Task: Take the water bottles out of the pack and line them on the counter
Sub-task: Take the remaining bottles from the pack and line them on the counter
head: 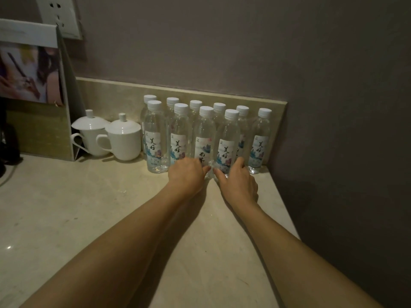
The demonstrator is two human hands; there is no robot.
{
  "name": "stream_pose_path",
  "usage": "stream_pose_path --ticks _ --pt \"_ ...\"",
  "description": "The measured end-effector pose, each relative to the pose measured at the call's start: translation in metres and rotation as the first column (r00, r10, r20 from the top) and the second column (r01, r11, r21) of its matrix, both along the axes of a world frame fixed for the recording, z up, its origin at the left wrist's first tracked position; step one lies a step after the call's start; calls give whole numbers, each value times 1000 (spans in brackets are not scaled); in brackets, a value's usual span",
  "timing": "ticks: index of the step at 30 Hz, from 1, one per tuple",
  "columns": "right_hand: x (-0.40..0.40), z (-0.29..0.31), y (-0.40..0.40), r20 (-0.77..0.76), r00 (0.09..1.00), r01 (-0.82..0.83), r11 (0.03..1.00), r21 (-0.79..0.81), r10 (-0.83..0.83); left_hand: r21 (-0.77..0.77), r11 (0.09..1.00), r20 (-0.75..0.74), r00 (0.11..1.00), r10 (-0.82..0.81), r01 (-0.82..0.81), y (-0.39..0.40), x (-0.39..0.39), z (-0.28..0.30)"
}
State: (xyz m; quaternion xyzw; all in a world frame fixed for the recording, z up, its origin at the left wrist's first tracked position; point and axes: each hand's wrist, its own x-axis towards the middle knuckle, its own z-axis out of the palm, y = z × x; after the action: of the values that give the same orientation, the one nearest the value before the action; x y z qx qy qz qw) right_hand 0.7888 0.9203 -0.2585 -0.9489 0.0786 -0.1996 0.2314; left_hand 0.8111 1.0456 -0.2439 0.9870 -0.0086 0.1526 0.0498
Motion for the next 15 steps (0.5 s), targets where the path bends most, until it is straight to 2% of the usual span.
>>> stream_pose_path --ticks 8,12,15 --pt "0 -1 -2 19 1000 -6 1000 -26 7 -145 989 -6 1000 -21 20 0 1 -4" --pt "0 -1 -2 18 1000 1 999 -34 0 -276 960 14 999 -49 51 3 0 -6" --pt "1 -2 -2 7 1000 -2 1000 -28 3 -285 957 41 998 -43 53 3 -2 -7"
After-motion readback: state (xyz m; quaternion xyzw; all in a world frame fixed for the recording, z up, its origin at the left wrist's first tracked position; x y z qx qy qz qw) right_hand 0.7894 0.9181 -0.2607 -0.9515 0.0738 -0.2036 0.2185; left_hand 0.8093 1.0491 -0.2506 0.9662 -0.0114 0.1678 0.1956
